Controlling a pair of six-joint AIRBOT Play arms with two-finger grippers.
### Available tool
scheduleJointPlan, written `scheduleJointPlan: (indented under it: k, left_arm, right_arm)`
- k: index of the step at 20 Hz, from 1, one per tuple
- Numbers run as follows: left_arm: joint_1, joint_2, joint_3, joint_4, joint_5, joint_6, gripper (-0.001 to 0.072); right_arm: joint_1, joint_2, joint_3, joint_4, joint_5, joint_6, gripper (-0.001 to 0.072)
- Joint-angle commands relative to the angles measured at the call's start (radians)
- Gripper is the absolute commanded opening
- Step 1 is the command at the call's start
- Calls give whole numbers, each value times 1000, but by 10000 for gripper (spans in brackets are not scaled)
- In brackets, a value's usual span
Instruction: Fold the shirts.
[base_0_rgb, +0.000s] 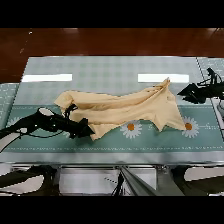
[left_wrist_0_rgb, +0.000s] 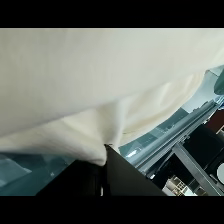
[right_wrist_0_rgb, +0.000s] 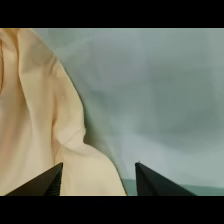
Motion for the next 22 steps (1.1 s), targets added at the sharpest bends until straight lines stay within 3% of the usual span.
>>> scheduleJointPlan:
  k: [1,5,6,8,9,10,14,18,22]
  left_arm:
    - [0,1,0,-7,-11,3,20]
    - [0,1,4,-8,-10,3,20]
    - [0,1,7,-8,-10,3,20]
    - [0,2,21,-8,-11,3,20]
    - [0,3,32,-8,-13,3,20]
    - [1,11,49,-8,-19,3,19]
    - [2,139,200,-8,-27,4,19]
    - [31,373,546,-6,-23,26,19]
    - [137,573,1030,28,97,67,19]
  right_arm:
    - [0,-67,0,79,4,-49,539]
    - [38,-112,0,107,-14,-64,526]
    - [61,-118,0,106,-19,-75,493]
    - [106,-117,0,106,-28,-99,243]
    - [117,-111,6,102,-20,-111,75]
    - [119,-97,19,98,-6,-110,38]
    - [67,70,103,145,41,-108,38]
    - [18,340,227,361,26,-90,37]
    - [19,617,362,526,-145,-30,37]
